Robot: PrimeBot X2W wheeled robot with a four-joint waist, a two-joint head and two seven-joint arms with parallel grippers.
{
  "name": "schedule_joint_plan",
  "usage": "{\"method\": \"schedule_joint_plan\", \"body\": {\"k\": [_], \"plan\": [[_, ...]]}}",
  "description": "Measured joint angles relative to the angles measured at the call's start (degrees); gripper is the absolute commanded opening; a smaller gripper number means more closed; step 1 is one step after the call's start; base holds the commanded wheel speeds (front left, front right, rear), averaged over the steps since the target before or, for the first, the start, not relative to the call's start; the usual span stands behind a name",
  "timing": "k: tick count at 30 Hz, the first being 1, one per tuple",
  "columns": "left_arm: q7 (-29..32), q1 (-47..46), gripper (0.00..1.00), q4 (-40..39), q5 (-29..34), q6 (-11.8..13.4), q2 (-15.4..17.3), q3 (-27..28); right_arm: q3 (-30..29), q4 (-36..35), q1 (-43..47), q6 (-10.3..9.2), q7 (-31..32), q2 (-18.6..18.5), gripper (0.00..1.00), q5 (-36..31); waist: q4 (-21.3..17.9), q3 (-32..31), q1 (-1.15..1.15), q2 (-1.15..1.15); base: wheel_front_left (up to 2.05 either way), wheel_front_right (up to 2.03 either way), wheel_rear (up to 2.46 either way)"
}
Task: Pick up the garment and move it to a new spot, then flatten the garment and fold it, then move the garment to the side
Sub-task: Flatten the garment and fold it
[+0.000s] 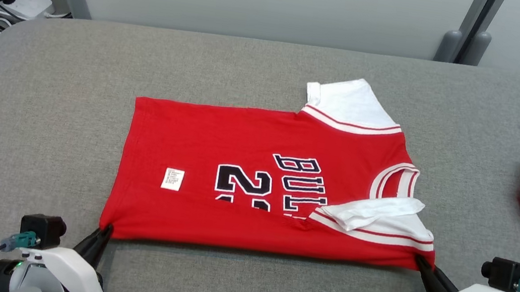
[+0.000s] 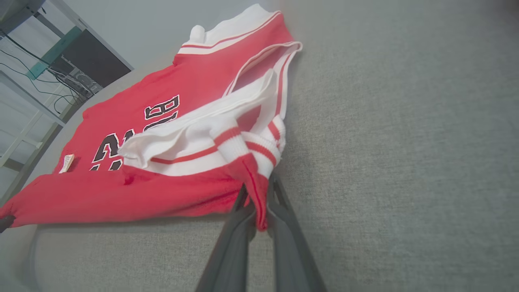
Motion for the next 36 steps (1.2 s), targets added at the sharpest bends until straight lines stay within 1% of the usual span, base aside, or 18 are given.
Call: {"method": "schedule_joint_plan", "body": {"k": [6, 12, 17, 18, 19, 20, 21, 23, 27, 31, 36], "plan": [[0.0, 1.45, 0.0, 0.82, -0.08, -0.03, 0.34, -0.6, 0.21, -1.7, 2.87, 0.0, 1.46, -1.0, 0.0, 0.59, 0.17, -1.58, 0.0, 0.0, 0.0, 0.0, 0.0], [0.0, 1.46, 0.0, 1.4, 1.12, -0.04, 1.14, -0.32, 0.31, -3.12, 3.94, 0.0, 3.18, -0.98, 0.0, 0.58, -0.21, -1.21, 0.0, 0.0, 0.0, 0.0, 0.0], [0.0, 1.45, 0.0, 2.42, 1.63, -0.04, 1.0, -0.23, 0.04, -4.11, 4.82, 0.0, 3.94, -0.86, 0.0, 0.4, -0.9, -0.77, 0.0, 0.0, 0.0, 0.0, 0.0], [0.0, 1.45, 0.0, 2.53, 1.63, -0.04, 0.91, -0.24, -0.2, -4.08, 4.82, 0.0, 4.08, -0.83, 0.18, 0.37, -0.94, -0.72, 0.0, 0.0, 0.0, 0.0, 0.0], [0.0, 1.45, 0.31, 2.65, 1.64, -0.04, 0.85, -0.34, -0.55, -3.99, 4.82, 0.0, 4.03, -0.76, 1.0, 0.27, -0.97, -0.68, 0.0, 0.0, 0.0, 0.0, 0.0], [0.0, 1.45, 0.82, 2.77, 1.64, -0.04, 0.74, -0.36, -0.75, -3.87, 4.82, 0.0, 4.03, -0.75, 1.0, -0.1, -0.94, -0.64, 0.0, 0.0, 0.0, 0.0, 0.0], [0.0, 1.42, 1.0, 3.05, 1.64, -0.04, 0.59, -0.32, -1.0, -3.69, 4.82, 0.0, 4.03, -0.75, 1.0, -0.26, -0.89, -0.62, 0.0, 0.0, 0.0, 0.0, 0.0], [0.0, 1.35, 1.0, 3.74, 2.24, -0.04, 0.43, -0.19, -2.25, -2.87, 4.82, -0.02, 3.9, -0.76, 1.0, -0.34, -0.71, -0.6, 0.0, 0.0, 0.0, 0.0, 0.0], [0.0, 1.01, 1.0, 4.89, 3.87, 0.38, 0.8, 1.93, -4.6, -2.05, 4.8, -0.09, 2.11, -0.96, 1.0, -1.43, -0.2, -0.51, 0.0, 0.0, 0.0, 0.0, 0.0], [0.0, 0.79, 1.0, 1.94, 7.66, 3.21, 1.93, 5.42, -7.6, -0.73, 4.59, -0.09, -0.76, -1.14, 1.0, -3.82, 0.23, -0.41, 0.0, 0.0, 0.0, 0.0, 0.0], [0.0, 1.13, 1.0, -6.5, 13.83, 6.47, 1.7, 11.21, -12.92, -0.57, 2.58, -0.09, -3.18, -0.42, 1.0, -10.21, 0.42, -0.54, 0.0, 0.0, 0.0, 0.0, 0.0]]}}
